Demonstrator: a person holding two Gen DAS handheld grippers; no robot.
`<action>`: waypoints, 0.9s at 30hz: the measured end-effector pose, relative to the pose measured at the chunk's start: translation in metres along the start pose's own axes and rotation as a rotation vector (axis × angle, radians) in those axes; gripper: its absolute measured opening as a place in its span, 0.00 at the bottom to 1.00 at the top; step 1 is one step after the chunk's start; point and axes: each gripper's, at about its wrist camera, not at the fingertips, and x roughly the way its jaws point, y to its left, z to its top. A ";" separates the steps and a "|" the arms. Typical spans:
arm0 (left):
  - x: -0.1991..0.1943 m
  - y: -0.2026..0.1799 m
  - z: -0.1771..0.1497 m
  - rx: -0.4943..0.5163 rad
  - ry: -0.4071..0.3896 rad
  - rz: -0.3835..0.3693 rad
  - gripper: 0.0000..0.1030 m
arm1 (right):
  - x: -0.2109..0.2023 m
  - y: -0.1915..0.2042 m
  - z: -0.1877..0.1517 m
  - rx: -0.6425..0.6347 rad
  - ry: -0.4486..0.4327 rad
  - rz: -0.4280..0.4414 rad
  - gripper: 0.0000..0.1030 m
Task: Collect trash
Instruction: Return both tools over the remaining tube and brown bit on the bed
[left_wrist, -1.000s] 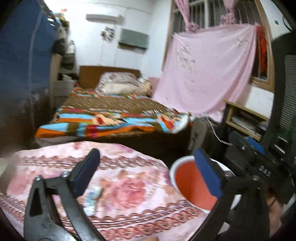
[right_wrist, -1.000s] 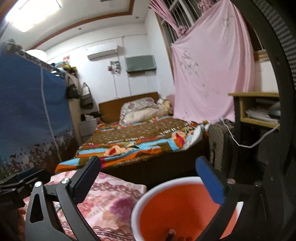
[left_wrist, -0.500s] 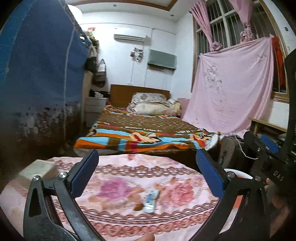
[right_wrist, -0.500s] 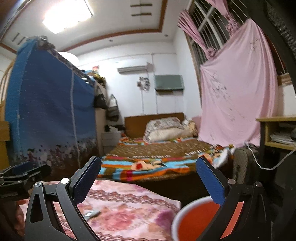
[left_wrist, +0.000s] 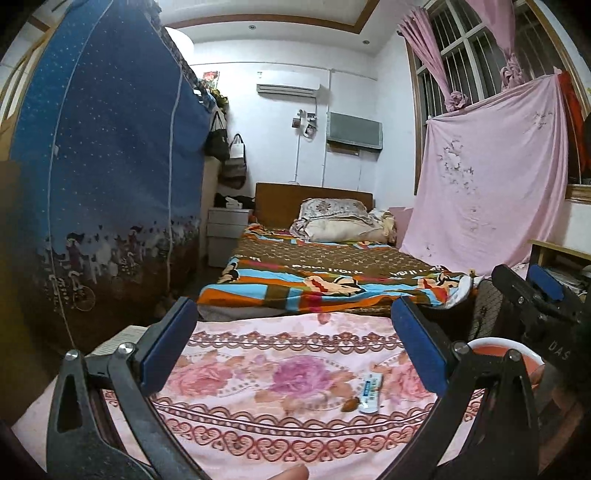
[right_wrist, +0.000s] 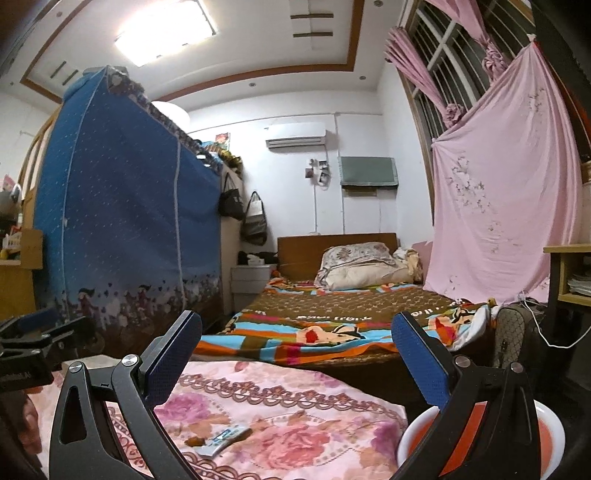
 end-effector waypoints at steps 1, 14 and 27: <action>-0.001 0.002 0.000 0.005 -0.004 0.007 0.89 | 0.000 0.002 -0.001 -0.004 0.002 0.003 1.00; 0.000 0.018 -0.009 0.010 0.006 0.034 0.89 | 0.012 0.032 -0.011 -0.086 0.047 0.041 1.00; 0.011 0.030 -0.020 -0.014 0.069 0.033 0.89 | 0.025 0.045 -0.019 -0.137 0.118 0.045 1.00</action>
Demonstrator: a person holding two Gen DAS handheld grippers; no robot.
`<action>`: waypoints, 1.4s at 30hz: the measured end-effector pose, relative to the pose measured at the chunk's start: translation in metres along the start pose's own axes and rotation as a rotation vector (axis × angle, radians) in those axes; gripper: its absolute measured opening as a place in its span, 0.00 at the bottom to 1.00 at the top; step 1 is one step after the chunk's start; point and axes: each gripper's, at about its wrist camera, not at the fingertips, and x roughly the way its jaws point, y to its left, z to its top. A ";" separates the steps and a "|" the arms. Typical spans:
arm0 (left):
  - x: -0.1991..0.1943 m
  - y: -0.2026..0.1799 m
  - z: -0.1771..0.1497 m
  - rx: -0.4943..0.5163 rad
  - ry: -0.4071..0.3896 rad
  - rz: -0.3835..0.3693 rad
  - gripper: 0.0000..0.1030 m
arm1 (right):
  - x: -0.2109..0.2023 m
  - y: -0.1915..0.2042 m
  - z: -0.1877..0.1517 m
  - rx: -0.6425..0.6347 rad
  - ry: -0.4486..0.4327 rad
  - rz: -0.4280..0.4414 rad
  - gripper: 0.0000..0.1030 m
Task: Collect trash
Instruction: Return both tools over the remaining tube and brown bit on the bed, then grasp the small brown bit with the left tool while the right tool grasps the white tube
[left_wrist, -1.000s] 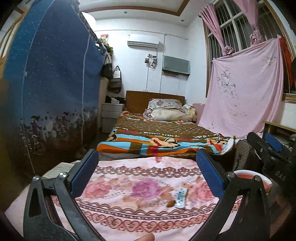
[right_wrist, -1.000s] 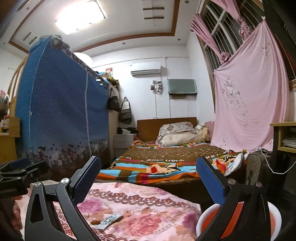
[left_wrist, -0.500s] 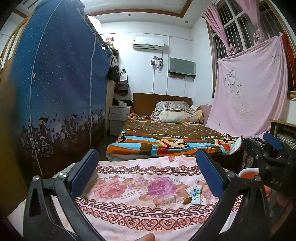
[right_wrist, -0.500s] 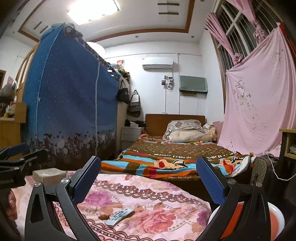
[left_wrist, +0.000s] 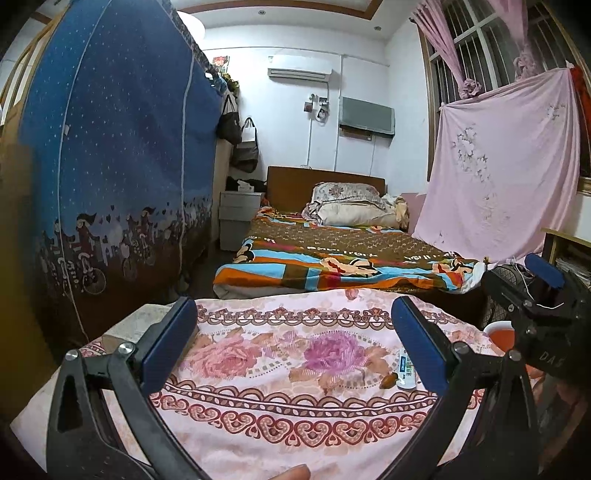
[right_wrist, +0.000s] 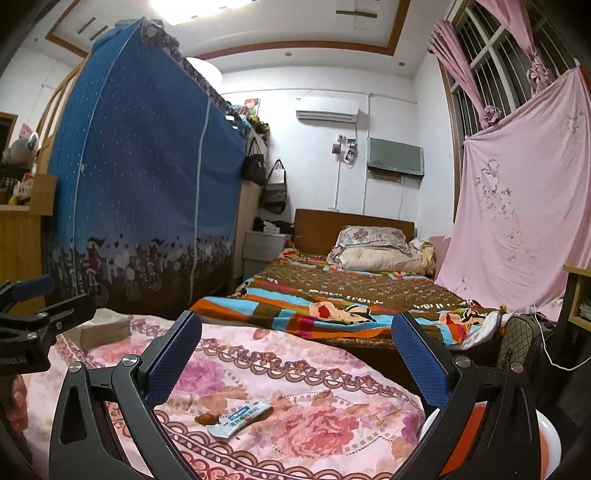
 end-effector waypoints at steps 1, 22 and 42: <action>0.000 0.001 0.000 -0.002 0.000 -0.001 0.89 | 0.001 0.001 0.000 -0.002 0.006 0.001 1.00; 0.031 -0.007 -0.006 0.023 0.157 -0.053 0.88 | 0.035 -0.003 -0.013 0.000 0.212 0.042 1.00; 0.098 -0.052 -0.036 0.133 0.570 -0.344 0.17 | 0.078 -0.017 -0.040 0.073 0.501 0.154 0.49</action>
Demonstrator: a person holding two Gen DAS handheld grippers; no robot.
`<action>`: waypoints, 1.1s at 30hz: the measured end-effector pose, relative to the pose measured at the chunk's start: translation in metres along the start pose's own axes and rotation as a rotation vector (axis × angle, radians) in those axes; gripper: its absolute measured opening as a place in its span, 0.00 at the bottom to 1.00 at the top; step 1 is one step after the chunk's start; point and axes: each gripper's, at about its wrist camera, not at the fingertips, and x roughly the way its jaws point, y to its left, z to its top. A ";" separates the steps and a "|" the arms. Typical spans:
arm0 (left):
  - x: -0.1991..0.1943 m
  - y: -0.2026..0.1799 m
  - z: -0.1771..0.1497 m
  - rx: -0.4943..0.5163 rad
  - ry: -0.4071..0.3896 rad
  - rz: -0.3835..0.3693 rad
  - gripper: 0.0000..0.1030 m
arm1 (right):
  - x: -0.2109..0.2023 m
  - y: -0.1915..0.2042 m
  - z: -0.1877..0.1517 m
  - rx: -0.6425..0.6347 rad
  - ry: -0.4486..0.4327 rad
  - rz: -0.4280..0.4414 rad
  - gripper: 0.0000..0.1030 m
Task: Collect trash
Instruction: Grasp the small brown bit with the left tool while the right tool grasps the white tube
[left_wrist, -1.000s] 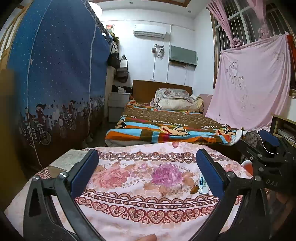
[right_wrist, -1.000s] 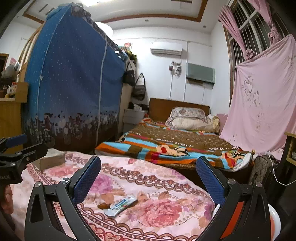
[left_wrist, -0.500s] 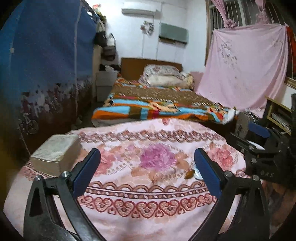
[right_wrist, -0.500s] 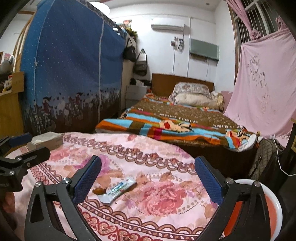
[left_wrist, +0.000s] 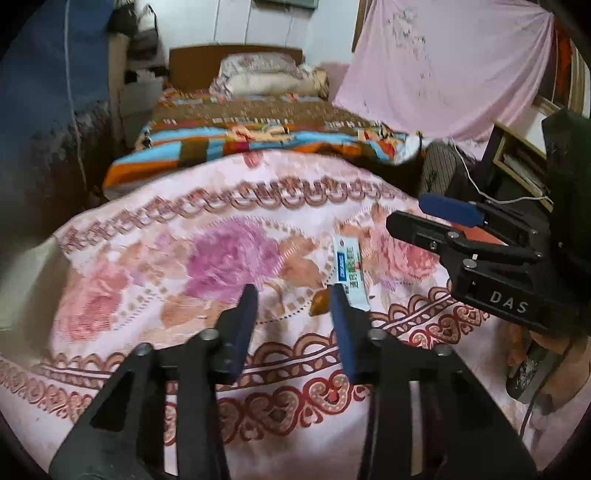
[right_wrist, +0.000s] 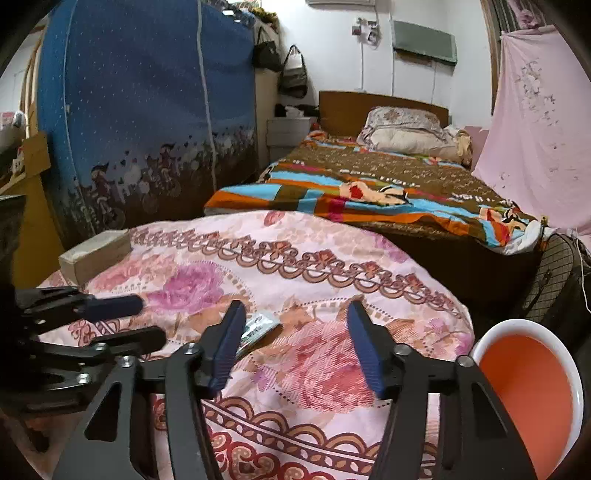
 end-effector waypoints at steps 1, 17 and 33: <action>0.003 0.000 0.001 -0.004 0.012 -0.009 0.13 | 0.001 0.000 0.000 -0.001 0.006 0.001 0.48; 0.031 -0.010 0.004 0.018 0.129 -0.087 0.04 | 0.018 0.000 -0.003 0.005 0.082 0.032 0.40; -0.004 0.032 -0.006 -0.185 0.020 0.025 0.00 | 0.029 0.011 -0.005 -0.041 0.145 0.094 0.41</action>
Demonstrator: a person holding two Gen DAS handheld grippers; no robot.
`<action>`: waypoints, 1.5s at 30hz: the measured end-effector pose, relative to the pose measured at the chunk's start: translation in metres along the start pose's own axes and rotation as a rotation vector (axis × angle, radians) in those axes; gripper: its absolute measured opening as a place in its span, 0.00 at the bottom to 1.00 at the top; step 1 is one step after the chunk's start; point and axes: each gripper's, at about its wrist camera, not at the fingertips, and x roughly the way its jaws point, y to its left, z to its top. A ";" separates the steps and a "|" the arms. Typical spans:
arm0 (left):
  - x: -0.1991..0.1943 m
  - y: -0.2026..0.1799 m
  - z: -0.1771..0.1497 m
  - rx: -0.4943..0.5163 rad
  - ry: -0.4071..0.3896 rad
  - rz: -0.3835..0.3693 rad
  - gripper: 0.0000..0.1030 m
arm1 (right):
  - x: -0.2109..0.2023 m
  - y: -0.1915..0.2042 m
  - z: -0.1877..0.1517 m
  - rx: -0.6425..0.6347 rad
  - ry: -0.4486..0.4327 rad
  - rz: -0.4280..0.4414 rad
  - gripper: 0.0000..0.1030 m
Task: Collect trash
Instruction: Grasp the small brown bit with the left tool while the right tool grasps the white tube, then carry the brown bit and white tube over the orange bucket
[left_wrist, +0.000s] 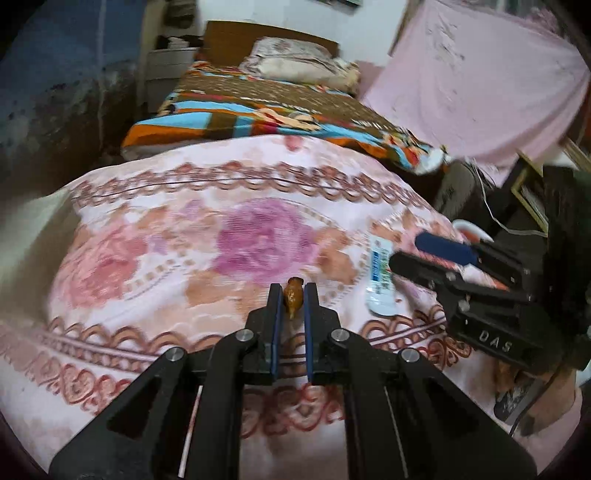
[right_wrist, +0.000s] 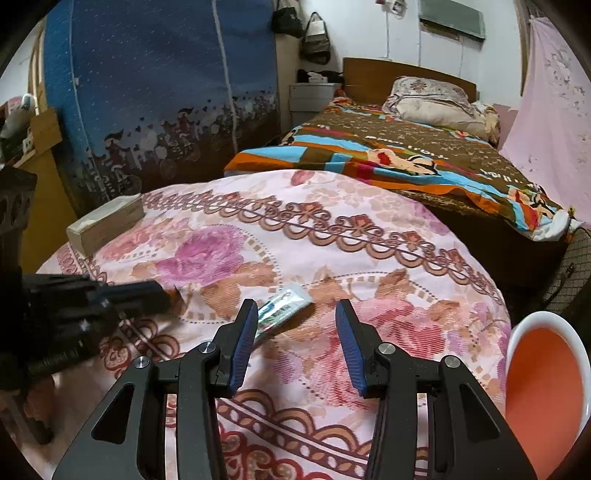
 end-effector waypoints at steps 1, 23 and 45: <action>-0.003 0.004 -0.001 -0.017 -0.013 0.012 0.00 | 0.002 0.003 0.000 -0.009 0.008 0.007 0.41; -0.005 0.022 -0.007 -0.115 -0.042 0.012 0.00 | 0.021 0.035 -0.005 -0.139 0.094 0.029 0.08; -0.093 -0.067 -0.001 0.168 -0.546 0.018 0.00 | -0.108 -0.005 -0.007 0.017 -0.575 -0.033 0.03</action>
